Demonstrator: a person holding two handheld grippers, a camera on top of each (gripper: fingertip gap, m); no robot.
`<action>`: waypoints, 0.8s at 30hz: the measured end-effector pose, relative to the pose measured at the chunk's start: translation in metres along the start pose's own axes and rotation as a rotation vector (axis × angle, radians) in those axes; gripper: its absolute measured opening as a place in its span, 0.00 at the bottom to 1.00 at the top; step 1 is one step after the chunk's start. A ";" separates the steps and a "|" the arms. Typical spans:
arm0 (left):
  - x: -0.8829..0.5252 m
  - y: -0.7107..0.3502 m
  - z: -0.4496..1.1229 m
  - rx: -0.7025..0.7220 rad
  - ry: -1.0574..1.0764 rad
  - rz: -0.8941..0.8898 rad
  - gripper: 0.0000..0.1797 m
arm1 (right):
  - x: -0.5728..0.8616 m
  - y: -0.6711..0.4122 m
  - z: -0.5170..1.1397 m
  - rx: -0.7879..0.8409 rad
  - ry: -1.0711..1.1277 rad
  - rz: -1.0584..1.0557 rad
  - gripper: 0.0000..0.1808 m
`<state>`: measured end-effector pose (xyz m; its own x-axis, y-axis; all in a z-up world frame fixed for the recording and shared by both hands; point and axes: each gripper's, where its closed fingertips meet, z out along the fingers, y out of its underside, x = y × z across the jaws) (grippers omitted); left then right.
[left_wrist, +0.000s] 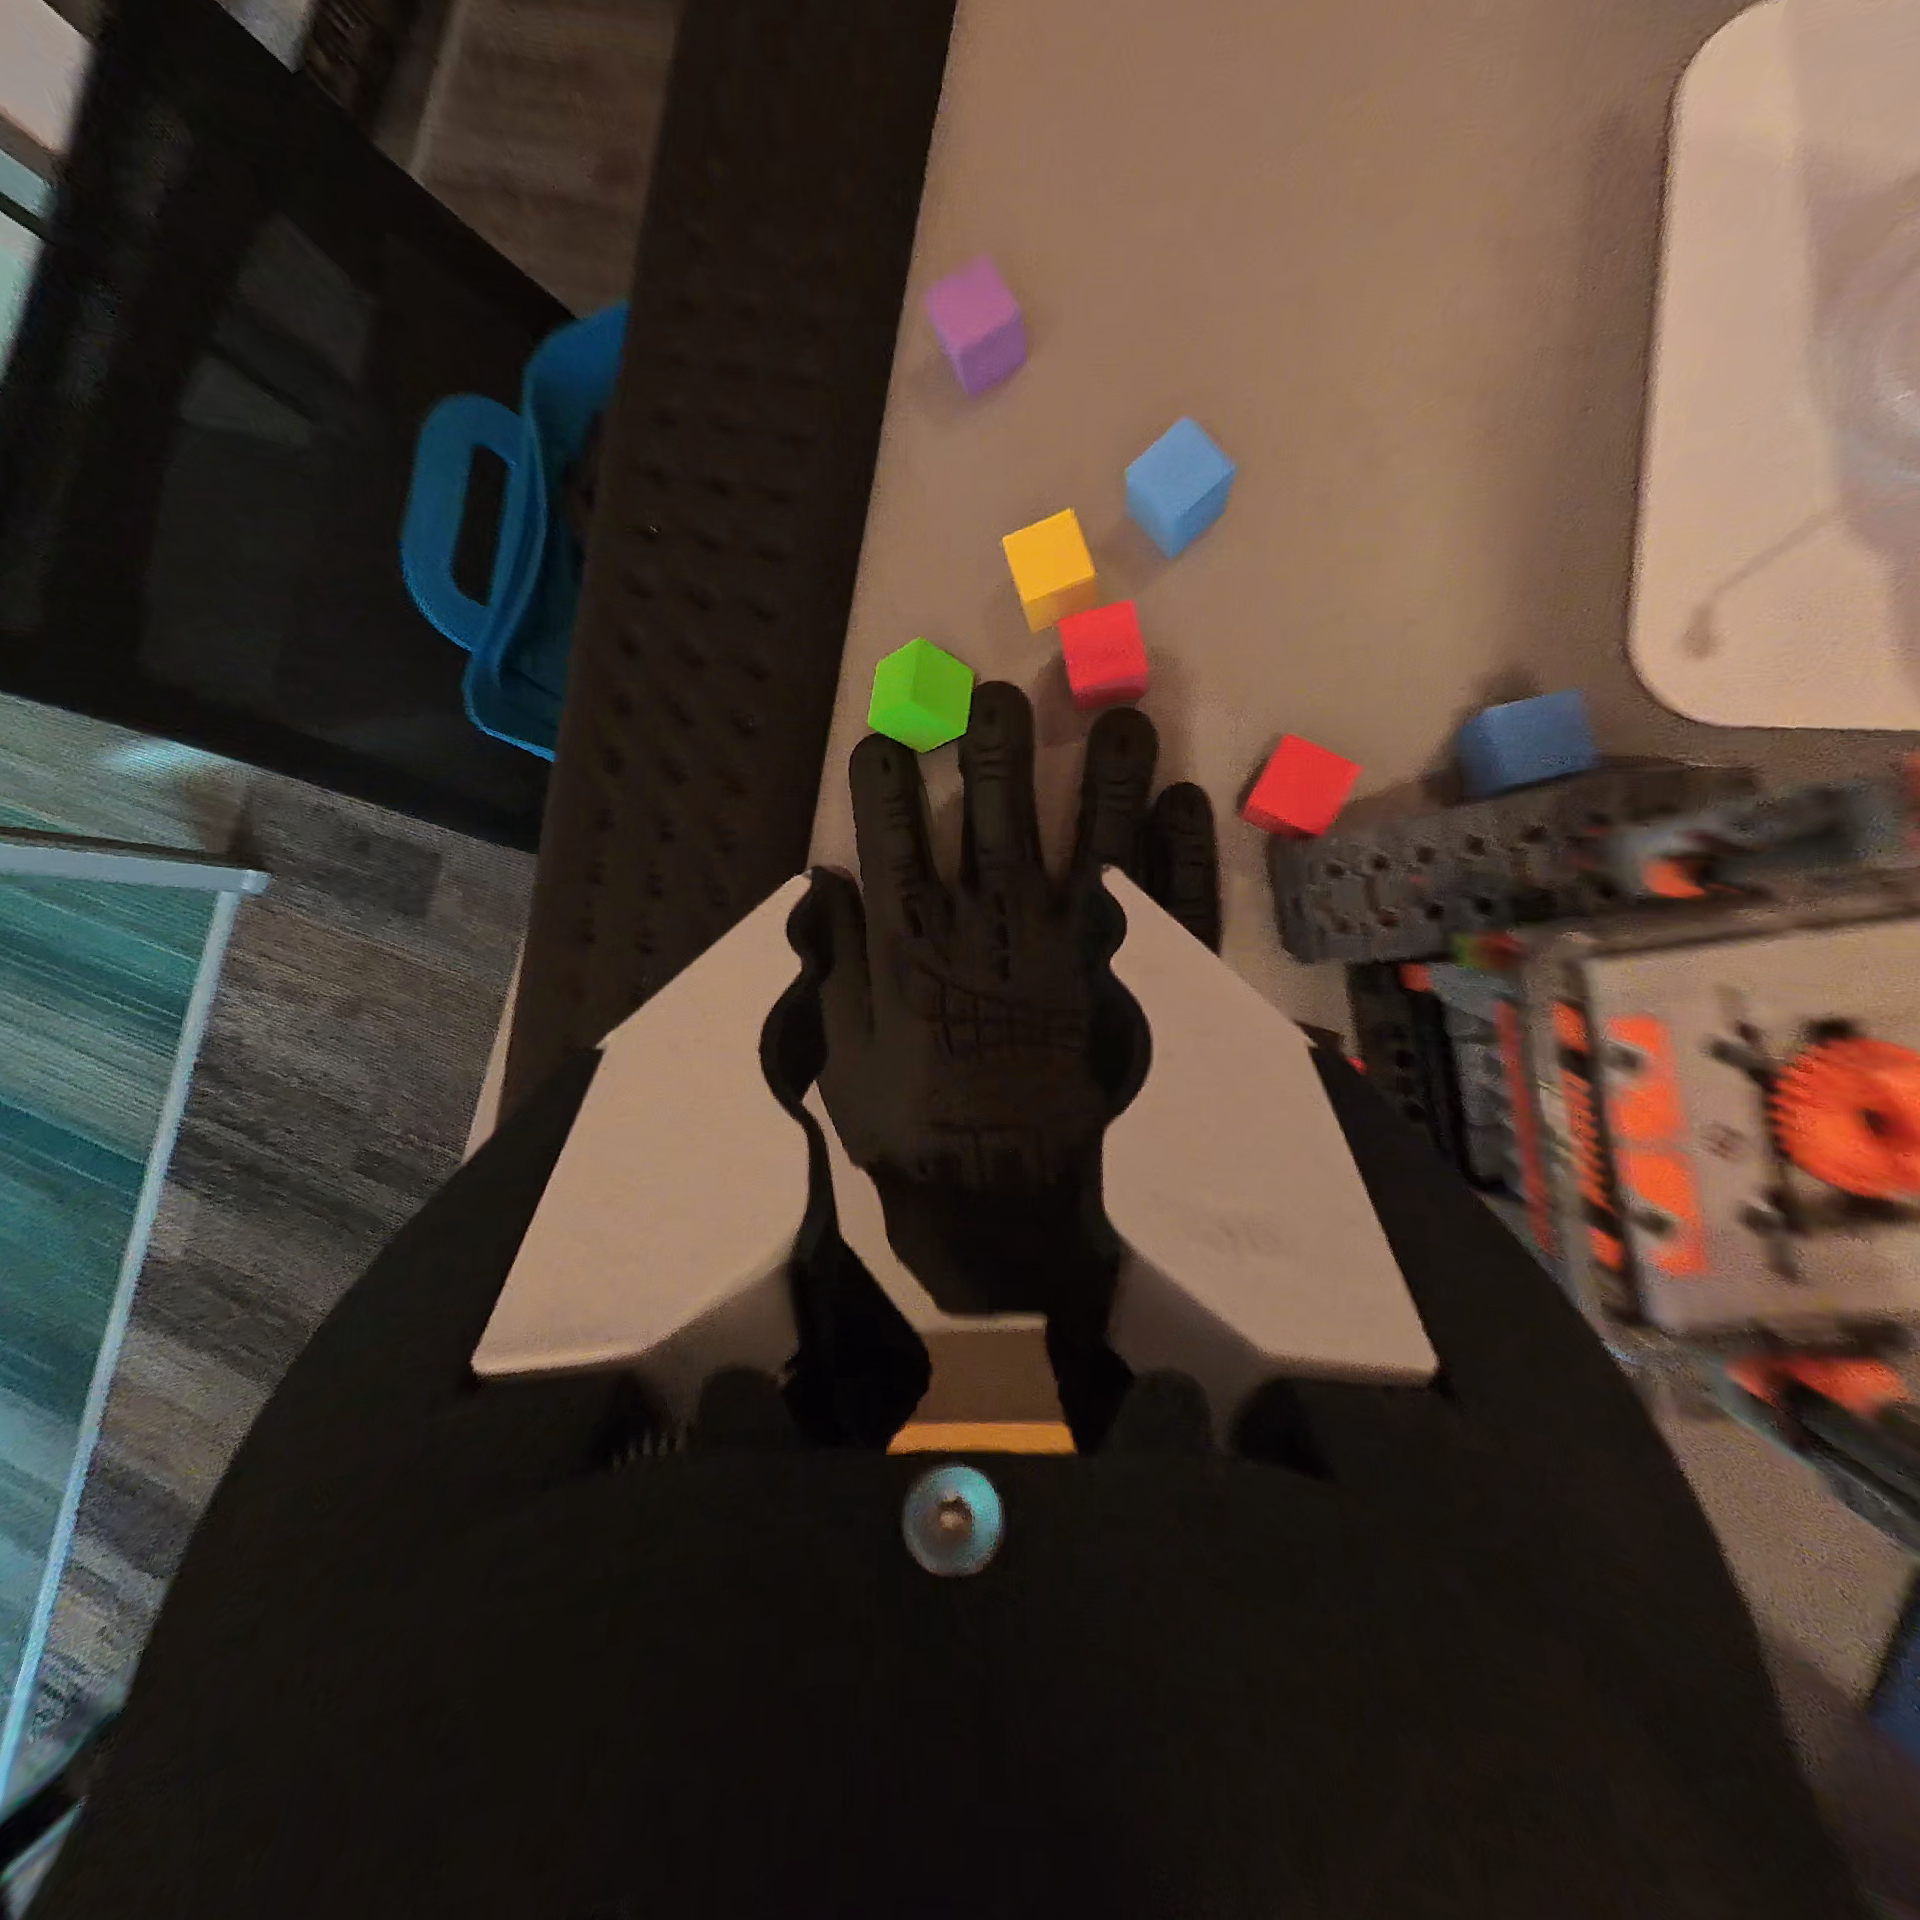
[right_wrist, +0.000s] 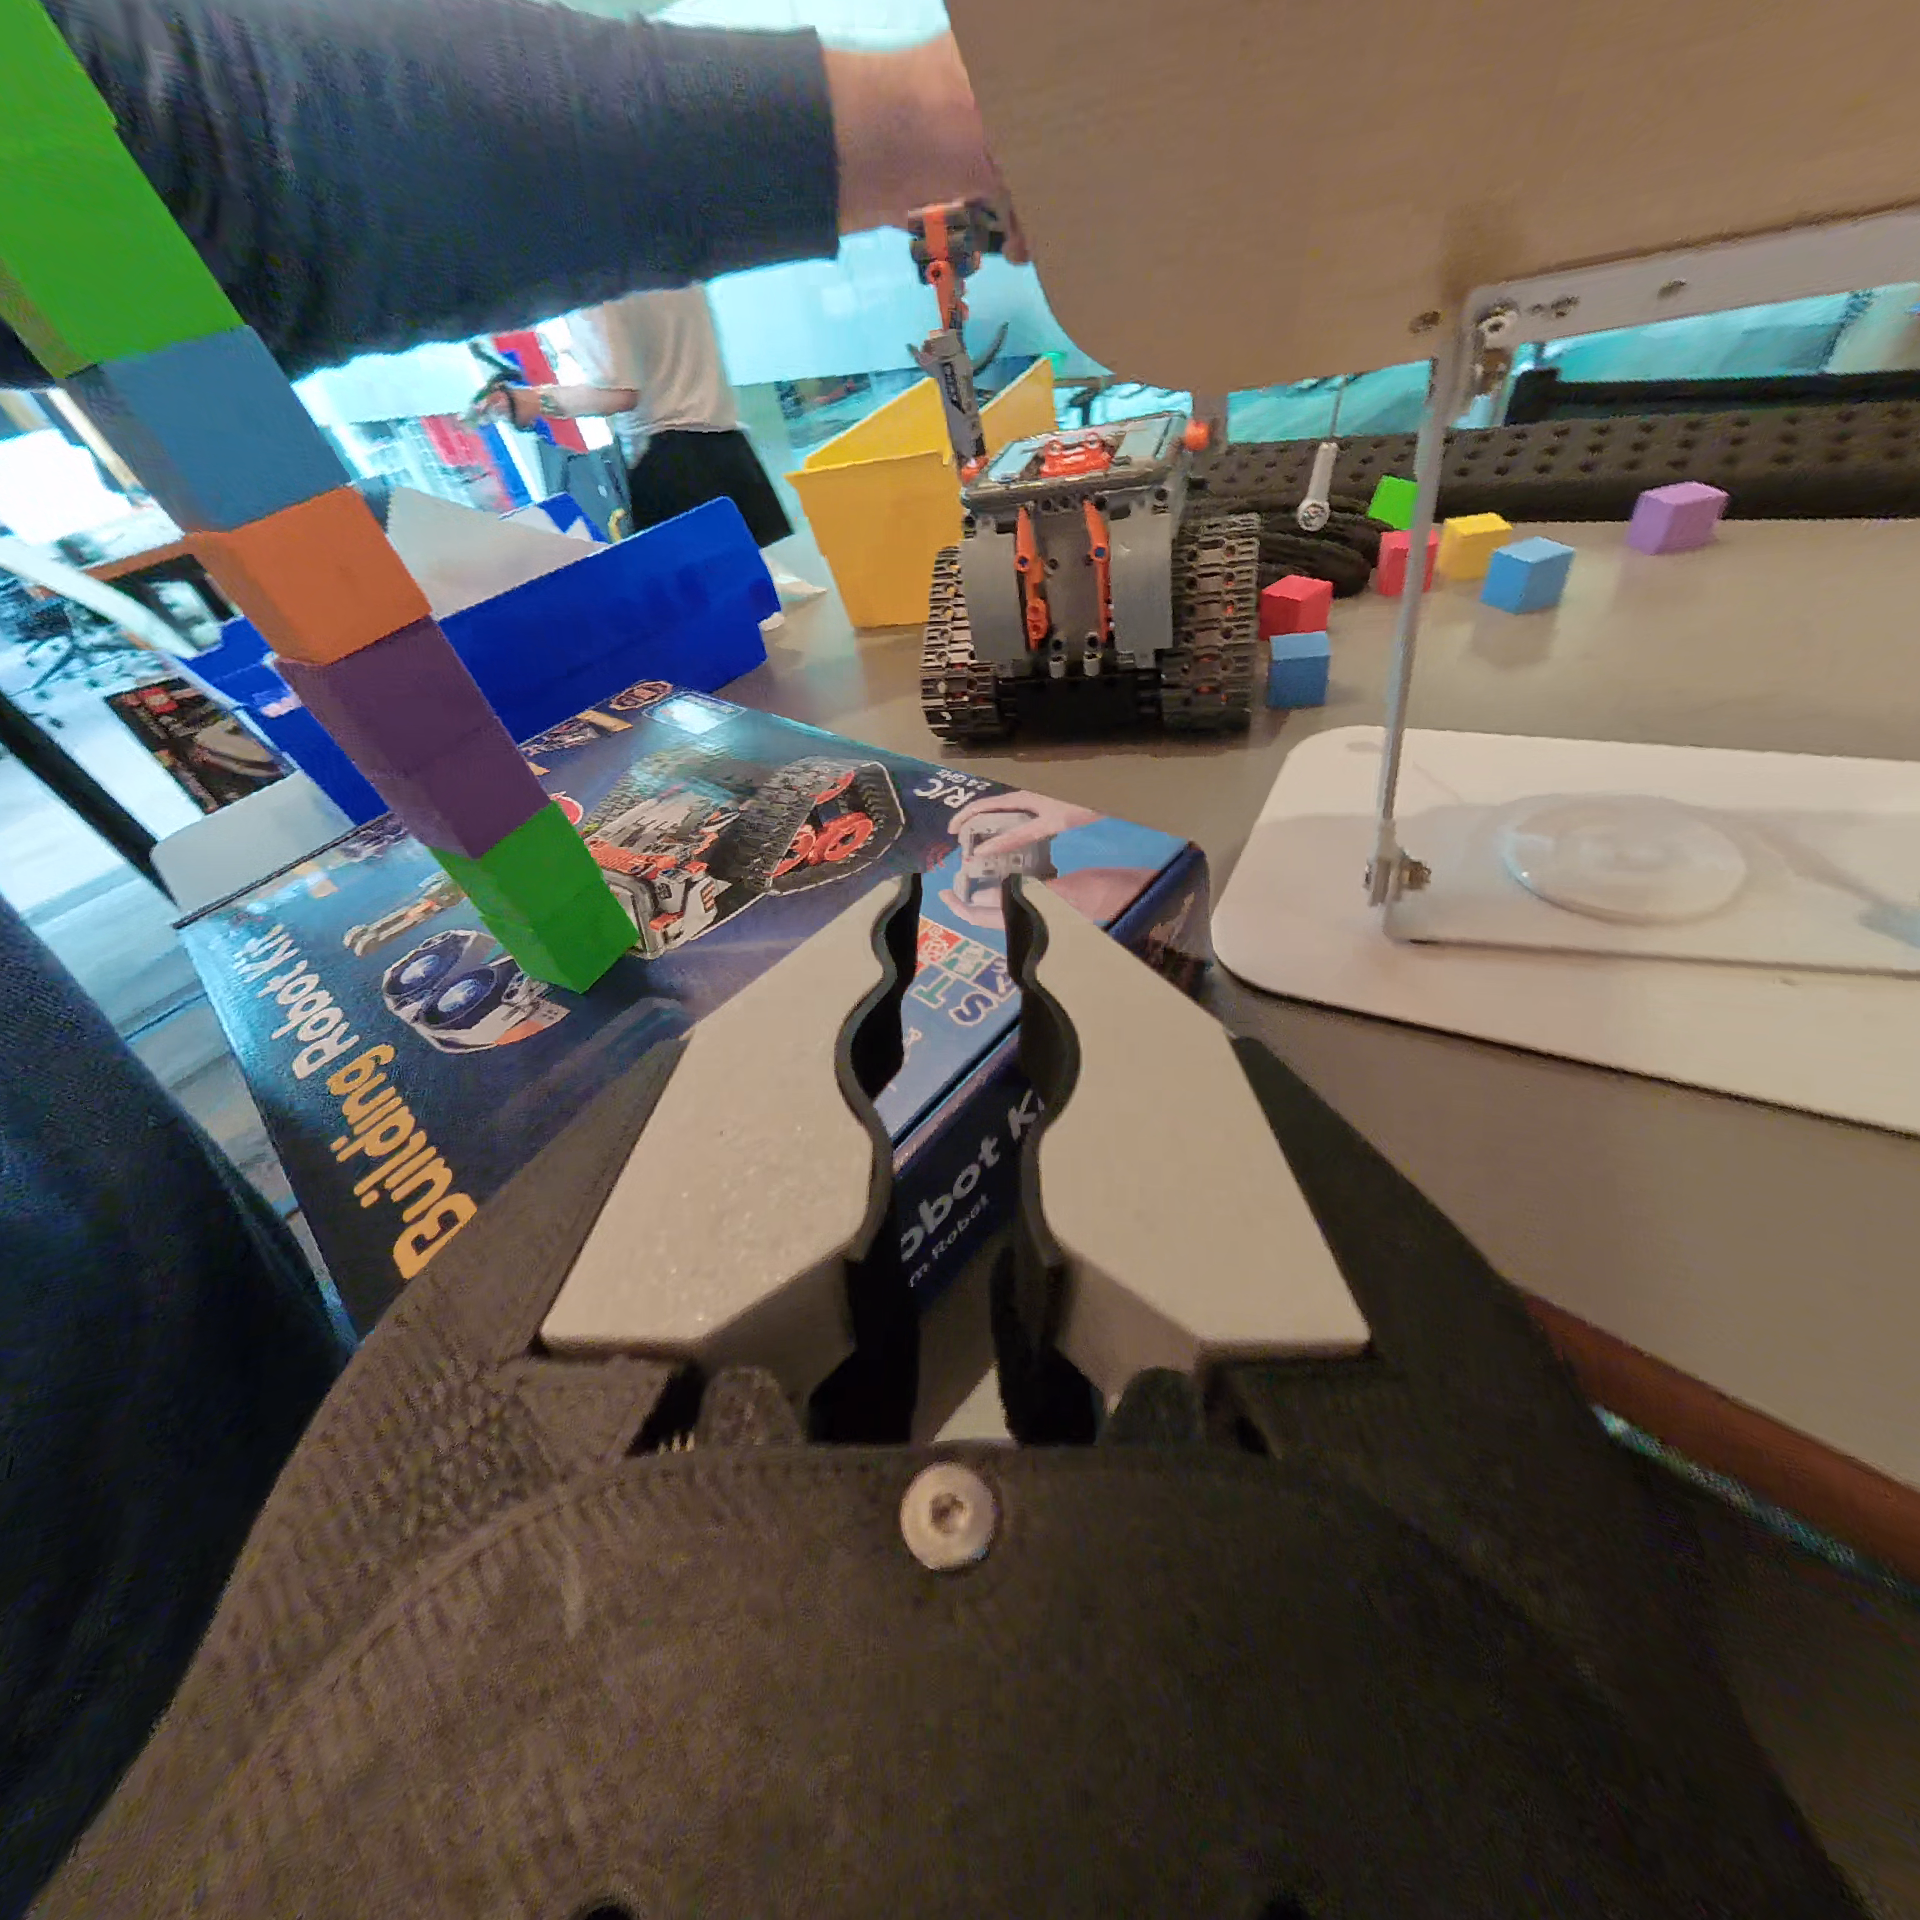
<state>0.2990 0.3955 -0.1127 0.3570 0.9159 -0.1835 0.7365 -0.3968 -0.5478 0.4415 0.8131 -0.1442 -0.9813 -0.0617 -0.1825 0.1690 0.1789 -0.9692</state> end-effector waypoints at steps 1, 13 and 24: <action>-0.006 0.004 0.022 -0.030 0.014 0.001 0.26 | -0.001 0.001 -0.002 -0.002 0.021 0.007 0.08; -0.022 0.017 0.148 -0.130 0.214 -0.254 0.31 | -0.003 0.012 -0.021 -0.012 0.181 0.050 0.08; -0.018 -0.005 0.125 0.015 0.205 -0.252 0.16 | 0.001 0.010 -0.022 -0.007 0.170 0.035 0.08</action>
<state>0.2167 0.3884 -0.2083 0.2736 0.9534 0.1268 0.8084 -0.1565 -0.5675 0.4404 0.8359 -0.1506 -0.9764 0.1118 -0.1850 0.2033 0.1846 -0.9616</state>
